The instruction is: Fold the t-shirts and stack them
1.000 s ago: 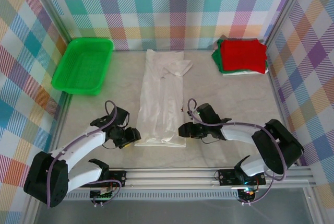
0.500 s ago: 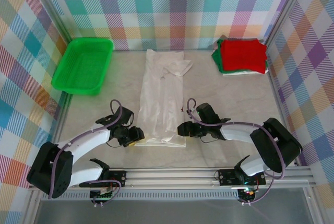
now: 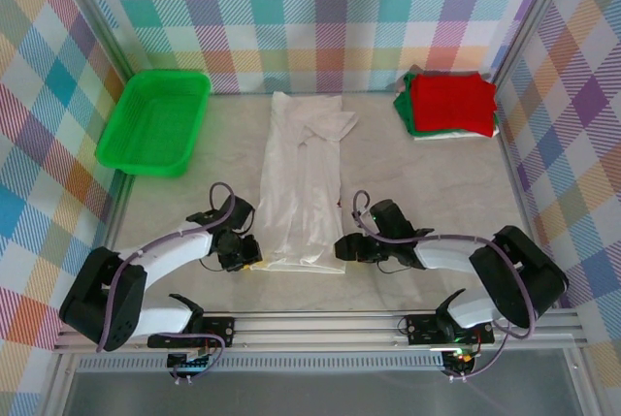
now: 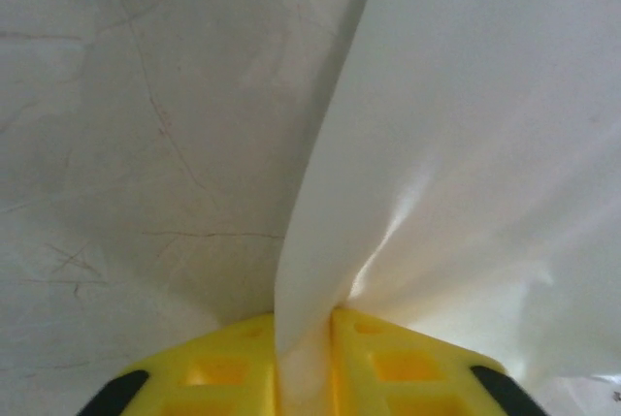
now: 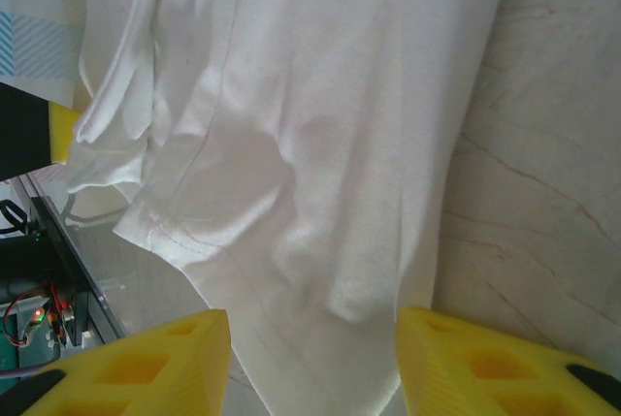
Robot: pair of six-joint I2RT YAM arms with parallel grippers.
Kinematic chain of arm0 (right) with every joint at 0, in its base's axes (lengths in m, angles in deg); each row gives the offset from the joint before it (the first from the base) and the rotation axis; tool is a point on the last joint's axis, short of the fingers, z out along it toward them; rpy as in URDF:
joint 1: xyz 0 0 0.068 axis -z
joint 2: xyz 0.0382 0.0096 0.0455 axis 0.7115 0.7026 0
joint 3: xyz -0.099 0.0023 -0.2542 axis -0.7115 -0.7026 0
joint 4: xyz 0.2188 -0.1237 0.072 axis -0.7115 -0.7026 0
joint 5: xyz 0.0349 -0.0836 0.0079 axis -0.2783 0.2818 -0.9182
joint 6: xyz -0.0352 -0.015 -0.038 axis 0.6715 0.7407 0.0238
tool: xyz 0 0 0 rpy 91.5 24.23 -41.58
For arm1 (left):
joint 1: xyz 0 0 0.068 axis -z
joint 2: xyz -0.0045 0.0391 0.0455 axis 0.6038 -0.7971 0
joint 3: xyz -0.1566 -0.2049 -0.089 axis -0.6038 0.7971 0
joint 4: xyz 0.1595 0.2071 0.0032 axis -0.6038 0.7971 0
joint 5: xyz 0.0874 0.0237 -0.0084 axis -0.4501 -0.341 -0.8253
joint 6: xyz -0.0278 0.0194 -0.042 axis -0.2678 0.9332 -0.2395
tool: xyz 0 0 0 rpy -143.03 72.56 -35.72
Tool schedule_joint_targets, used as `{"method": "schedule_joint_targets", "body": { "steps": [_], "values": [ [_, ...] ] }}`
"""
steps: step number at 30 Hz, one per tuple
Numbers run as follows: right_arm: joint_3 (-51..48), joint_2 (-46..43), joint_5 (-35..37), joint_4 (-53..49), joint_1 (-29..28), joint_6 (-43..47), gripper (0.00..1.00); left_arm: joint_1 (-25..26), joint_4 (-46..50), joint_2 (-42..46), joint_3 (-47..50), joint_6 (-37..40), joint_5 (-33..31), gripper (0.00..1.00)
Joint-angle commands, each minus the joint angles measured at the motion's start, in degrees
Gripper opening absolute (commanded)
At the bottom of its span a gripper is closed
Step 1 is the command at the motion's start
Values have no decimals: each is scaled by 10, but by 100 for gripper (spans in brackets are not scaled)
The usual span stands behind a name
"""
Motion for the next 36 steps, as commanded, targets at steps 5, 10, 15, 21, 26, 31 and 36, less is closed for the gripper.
{"method": "schedule_joint_targets", "body": {
  "steps": [5,10,15,21,26,31,36],
  "values": [
    [-25,-53,-16,-45,-7,-21,49,22,-89,-18,-16,7,23,8],
    [-26,-84,-25,-58,-10,-48,48,24,-91,-12,-16,4,19,0],
    [-9,-41,-44,-50,-19,-62,48,26,-94,-11,-15,4,21,0],
    [0,-5,-32,-35,-34,-80,48,28,-91,7,-4,4,14,0],
    [24,15,-24,-41,-41,-87,47,28,-100,15,5,1,19,0],
    [59,20,-1,-90,-47,-93,43,28,-98,23,5,7,23,0],
    [73,27,17,-119,-57,-97,36,28,-100,24,7,16,27,0]
  ]
}}
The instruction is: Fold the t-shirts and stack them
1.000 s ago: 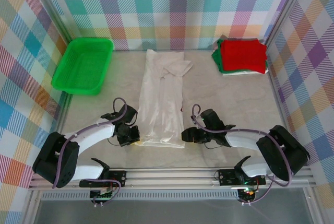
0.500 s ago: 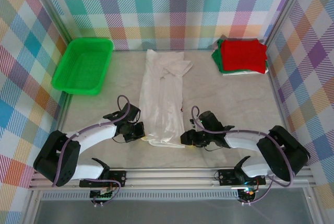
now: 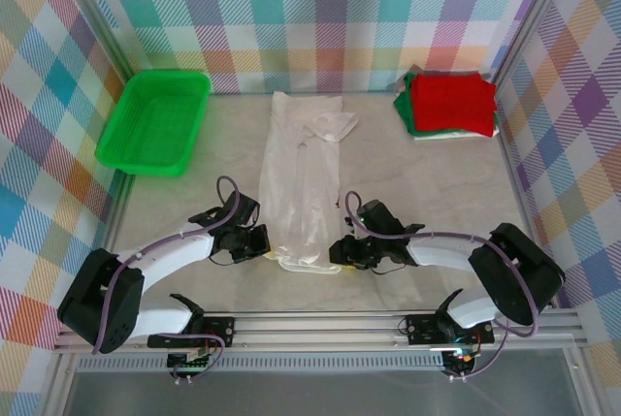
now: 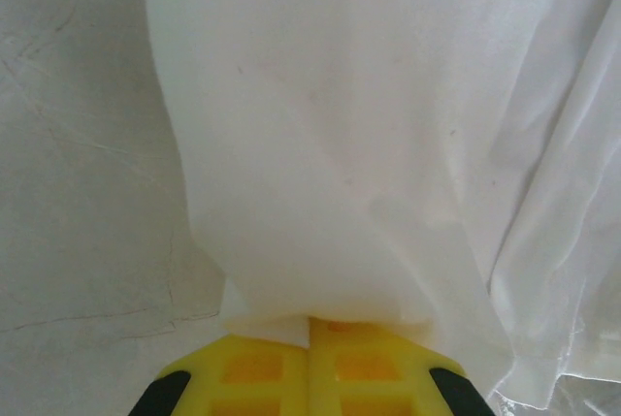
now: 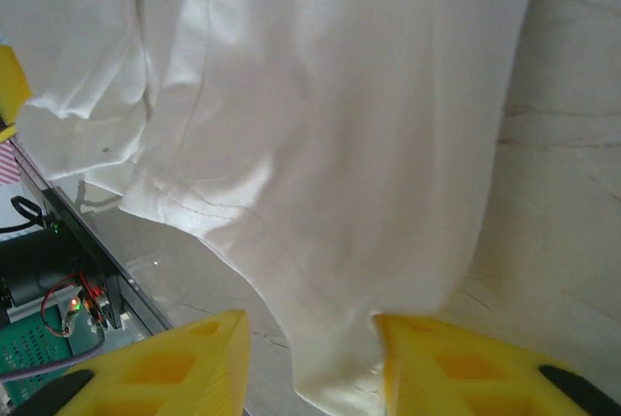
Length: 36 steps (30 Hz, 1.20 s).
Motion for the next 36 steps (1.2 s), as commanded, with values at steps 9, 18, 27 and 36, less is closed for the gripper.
{"method": "schedule_joint_targets", "body": {
  "steps": [9,18,27,36],
  "values": [
    [37,36,54,-85,-6,-15,31,5,-14,22,26,9,9,0],
    [64,37,62,-99,-5,11,5,5,-2,42,31,21,8,0],
    [31,-124,117,-158,15,22,0,5,-17,112,28,66,49,0],
    [-63,-259,112,-214,6,-33,0,91,28,196,87,18,35,0]
  ]
}}
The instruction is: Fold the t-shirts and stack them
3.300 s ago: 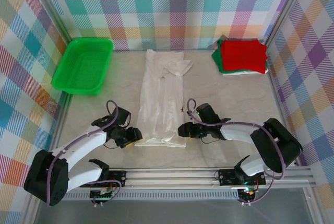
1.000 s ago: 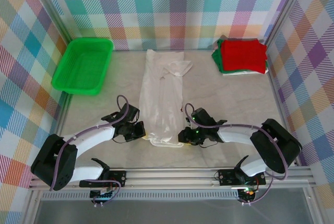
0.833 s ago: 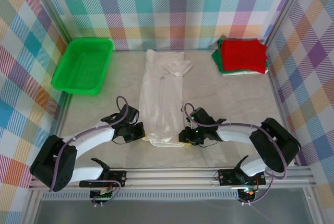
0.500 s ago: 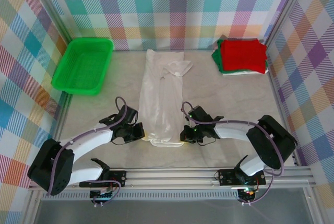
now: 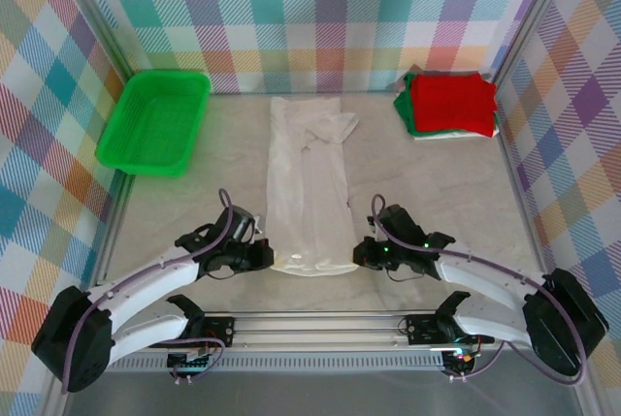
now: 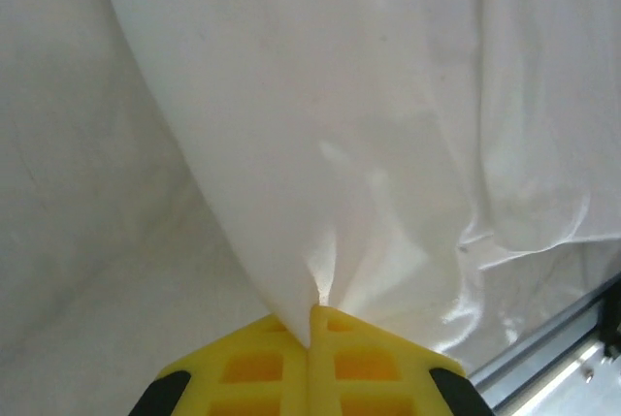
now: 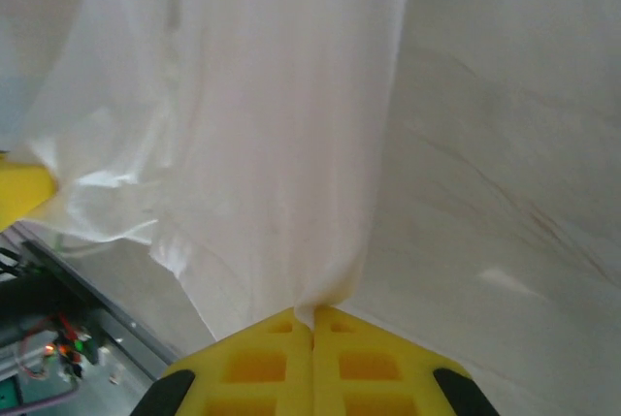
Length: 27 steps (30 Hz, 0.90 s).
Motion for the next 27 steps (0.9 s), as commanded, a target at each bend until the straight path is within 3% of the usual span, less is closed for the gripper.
{"method": "schedule_joint_targets", "body": {
  "steps": [1,5,8,12,16,22,27],
  "values": [
    [-12,-65,9,-59,-6,-21,0,31,36,62,14,-31,-16,0],
    [11,-84,21,-80,-5,-12,0,35,59,115,-13,-35,-36,0],
    [58,-55,42,-101,-5,6,0,30,76,93,-66,-15,-59,0],
    [136,-23,78,-122,13,36,0,-6,75,23,-145,22,-48,0],
    [200,57,42,-101,80,82,0,-72,28,-57,-204,49,-10,0],
    [335,210,31,-95,136,155,0,-159,-13,-202,-303,111,5,0],
    [444,326,7,-94,166,187,0,-194,-1,-331,-411,157,29,0]
  ]
}}
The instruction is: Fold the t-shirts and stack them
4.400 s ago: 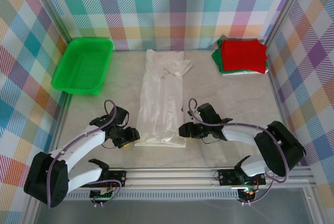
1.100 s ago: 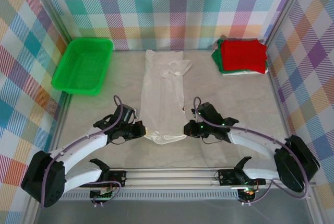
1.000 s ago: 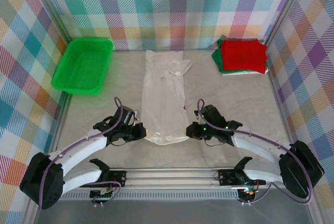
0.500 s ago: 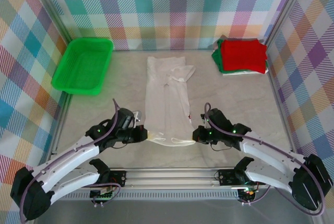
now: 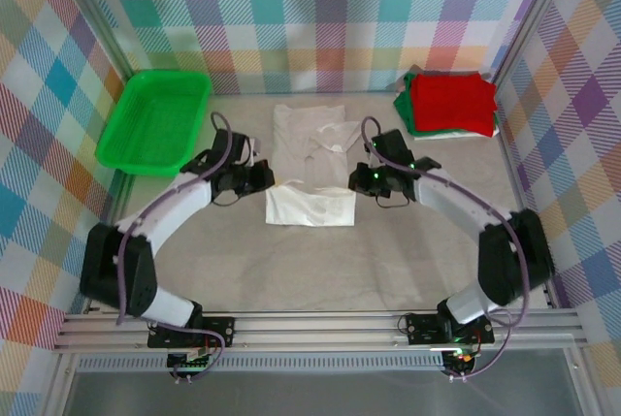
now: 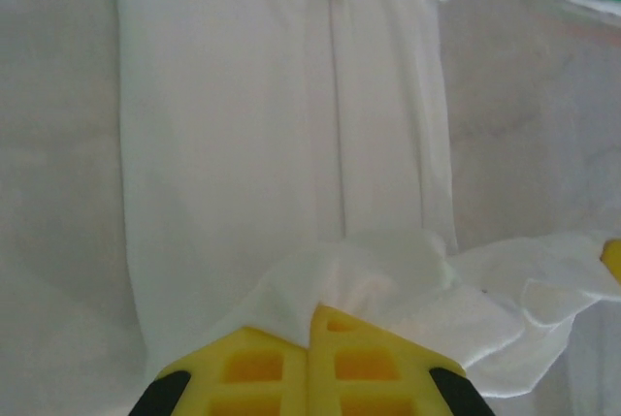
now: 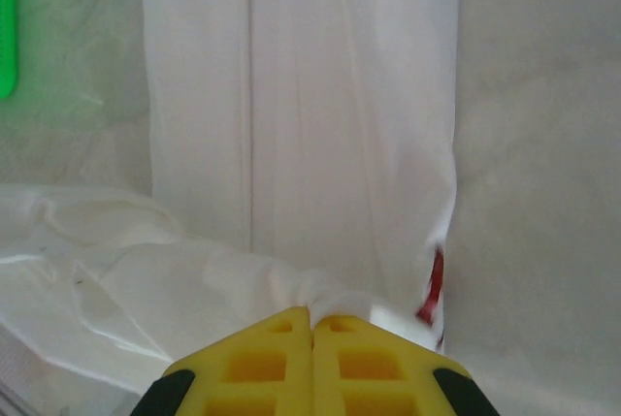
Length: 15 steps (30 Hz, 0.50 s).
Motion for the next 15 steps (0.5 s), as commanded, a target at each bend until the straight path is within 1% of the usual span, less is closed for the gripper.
{"method": "schedule_joint_targets", "body": {
  "steps": [1,7,12,15],
  "values": [
    [71,52,-23,-4,13,48,0,-15,4,-56,-62,57,16,0],
    [146,131,-44,-9,32,54,0,-36,7,-132,-111,75,19,0],
    [194,173,-51,-16,41,58,0,-46,11,-164,-146,79,15,0],
    [225,200,-51,-20,50,59,0,-51,21,-189,-186,88,1,0]
  ]
}}
